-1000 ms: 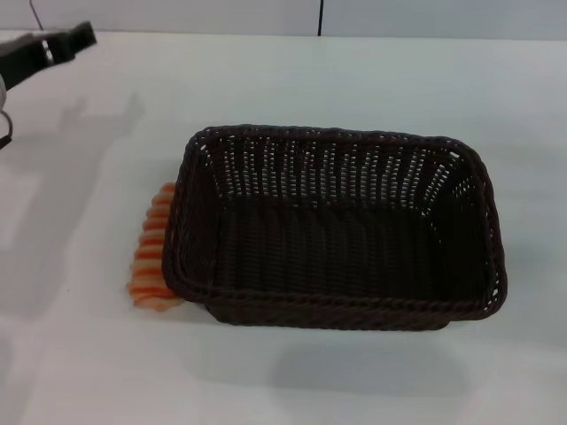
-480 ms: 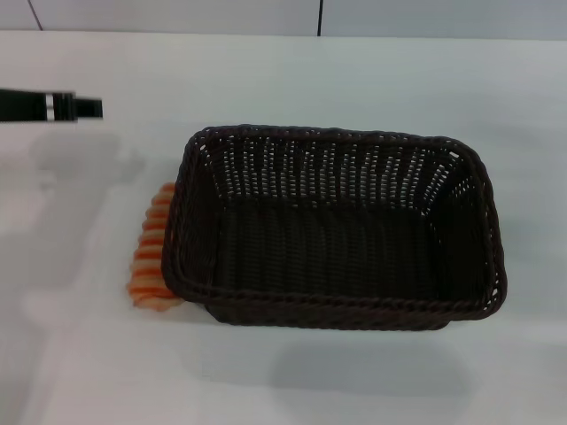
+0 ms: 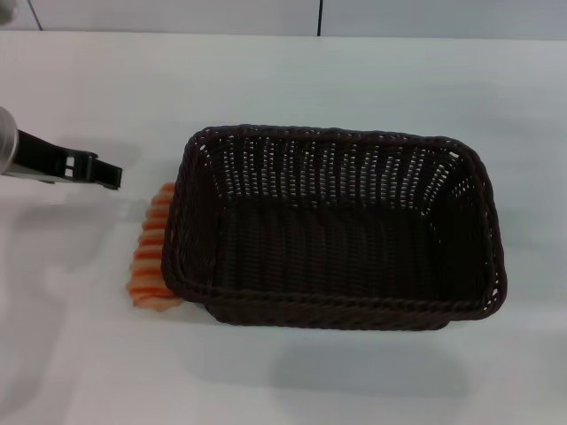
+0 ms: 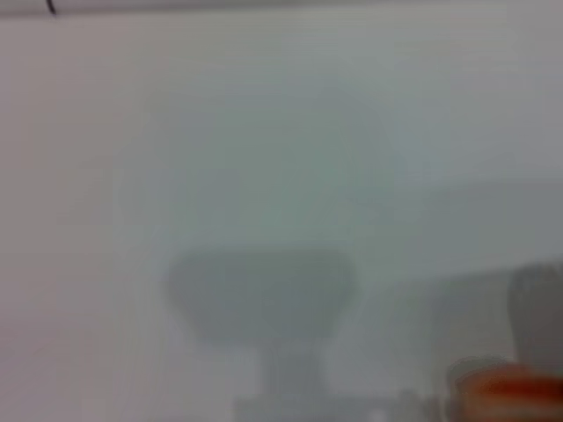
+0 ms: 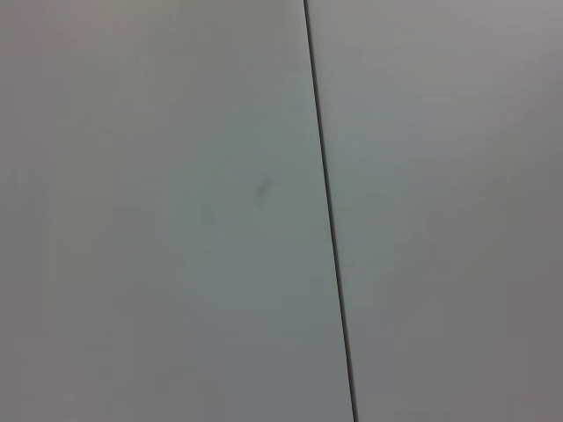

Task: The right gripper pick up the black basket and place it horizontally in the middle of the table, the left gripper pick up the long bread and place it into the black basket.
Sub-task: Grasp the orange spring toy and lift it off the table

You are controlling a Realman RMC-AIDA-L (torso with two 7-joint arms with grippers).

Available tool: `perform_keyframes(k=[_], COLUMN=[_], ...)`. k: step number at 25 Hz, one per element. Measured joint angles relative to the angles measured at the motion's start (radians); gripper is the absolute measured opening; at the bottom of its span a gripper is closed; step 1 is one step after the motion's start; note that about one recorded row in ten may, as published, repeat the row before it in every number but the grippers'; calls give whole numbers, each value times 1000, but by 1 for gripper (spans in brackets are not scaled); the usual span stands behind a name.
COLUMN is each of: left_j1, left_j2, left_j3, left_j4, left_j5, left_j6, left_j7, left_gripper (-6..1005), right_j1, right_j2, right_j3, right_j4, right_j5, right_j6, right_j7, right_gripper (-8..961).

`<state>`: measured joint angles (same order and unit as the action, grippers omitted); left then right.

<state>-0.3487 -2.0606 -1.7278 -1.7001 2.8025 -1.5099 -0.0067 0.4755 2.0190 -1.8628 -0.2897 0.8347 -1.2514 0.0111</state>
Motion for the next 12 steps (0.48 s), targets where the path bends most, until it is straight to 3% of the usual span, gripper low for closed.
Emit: perform_keyframes(k=[12], left_j1=[-50], left_j2=[-5], left_j3=[-4], left_j4=[90], left_j5=[-95], left_j6=[-51], left_j7=[-5], left_gripper=[791], right_j1=[2], right_j2=[-4], right_j3=[5], right_j4=[0], right_j5=[-29], right_j6=[5], right_j7=[0], right_gripper=[309])
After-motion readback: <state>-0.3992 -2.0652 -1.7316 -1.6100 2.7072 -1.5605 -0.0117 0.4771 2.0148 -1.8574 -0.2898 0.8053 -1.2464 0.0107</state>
